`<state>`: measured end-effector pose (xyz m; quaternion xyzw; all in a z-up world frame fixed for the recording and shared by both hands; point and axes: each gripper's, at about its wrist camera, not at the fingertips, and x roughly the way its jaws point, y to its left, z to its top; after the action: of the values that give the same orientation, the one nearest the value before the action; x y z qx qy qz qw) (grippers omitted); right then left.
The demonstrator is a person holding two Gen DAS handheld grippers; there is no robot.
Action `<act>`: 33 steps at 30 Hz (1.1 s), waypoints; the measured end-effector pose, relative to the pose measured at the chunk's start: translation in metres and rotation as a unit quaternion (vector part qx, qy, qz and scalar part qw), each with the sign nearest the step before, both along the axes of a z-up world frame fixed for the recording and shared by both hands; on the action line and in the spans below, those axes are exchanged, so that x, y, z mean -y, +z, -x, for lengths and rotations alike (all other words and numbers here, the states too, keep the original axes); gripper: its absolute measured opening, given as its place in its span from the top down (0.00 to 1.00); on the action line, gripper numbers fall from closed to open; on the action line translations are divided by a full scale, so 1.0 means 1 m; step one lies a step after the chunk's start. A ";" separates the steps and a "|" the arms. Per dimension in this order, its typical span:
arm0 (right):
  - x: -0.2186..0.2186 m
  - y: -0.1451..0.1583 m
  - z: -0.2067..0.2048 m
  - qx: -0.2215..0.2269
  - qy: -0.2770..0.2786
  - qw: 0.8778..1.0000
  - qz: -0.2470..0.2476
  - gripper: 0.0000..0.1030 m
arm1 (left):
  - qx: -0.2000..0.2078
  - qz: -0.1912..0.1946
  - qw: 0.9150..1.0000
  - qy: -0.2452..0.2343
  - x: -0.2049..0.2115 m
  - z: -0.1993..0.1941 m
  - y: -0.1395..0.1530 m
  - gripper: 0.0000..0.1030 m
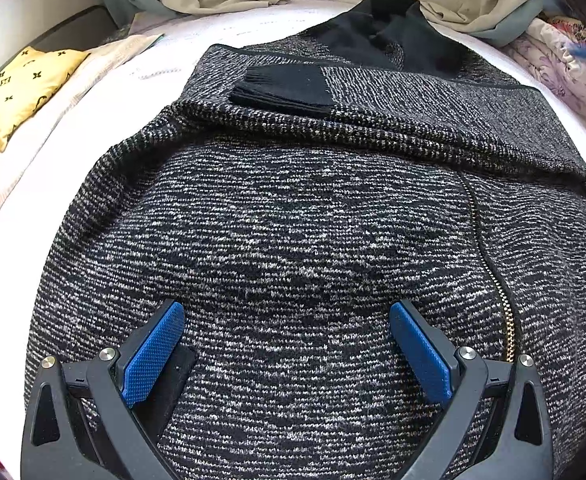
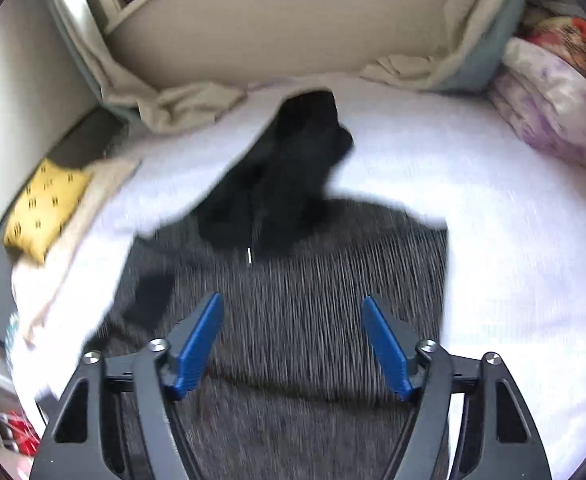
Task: Fold large clothes
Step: 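Close the right tool on the tip of the black hood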
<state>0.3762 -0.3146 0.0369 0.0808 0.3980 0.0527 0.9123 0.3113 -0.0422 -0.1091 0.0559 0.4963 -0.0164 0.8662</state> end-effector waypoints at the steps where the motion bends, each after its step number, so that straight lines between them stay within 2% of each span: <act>1: -0.001 0.005 -0.019 0.001 0.000 1.000 -0.004 0.34 | -0.001 -0.001 1.000 0.000 0.001 -0.001 0.000 0.00; 4: 0.004 0.010 -0.077 -0.011 -0.008 1.000 -0.022 0.36 | -0.002 0.001 1.000 0.001 0.003 -0.004 -0.001 0.00; 8: 0.017 0.001 -0.148 -0.026 -0.041 0.997 -0.057 0.36 | -0.002 0.005 1.000 -0.002 0.002 -0.007 -0.002 0.00; 11: 0.022 -0.008 -0.191 -0.025 -0.064 0.996 -0.054 0.36 | -0.001 0.009 1.000 -0.005 0.000 -0.011 -0.003 0.00; 20: 0.033 -0.024 -0.283 -0.004 -0.120 0.992 -0.045 0.36 | 0.016 0.014 1.000 -0.012 -0.004 -0.008 -0.007 0.00; 26: 0.027 -0.032 -0.328 0.011 -0.132 0.991 -0.035 0.36 | 0.025 0.018 0.999 -0.015 -0.005 -0.002 -0.008 0.00; 31: 0.028 -0.047 -0.362 0.005 -0.145 0.989 -0.016 0.36 | 0.031 0.021 0.999 -0.017 -0.007 0.002 -0.007 0.00; 32: 0.027 -0.051 -0.365 0.002 -0.150 0.989 -0.011 0.42 | 0.033 0.021 0.999 -0.018 -0.007 0.003 -0.008 0.00; 33: 0.028 -0.054 -0.368 -0.001 -0.153 0.988 -0.008 0.58 | 0.033 0.021 0.999 -0.019 -0.007 0.003 -0.008 0.00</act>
<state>0.7445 -0.3430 -0.0171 0.1475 0.3814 -0.0844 0.9086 0.3083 -0.0351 -0.1169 0.0472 0.4654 -0.0412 0.8829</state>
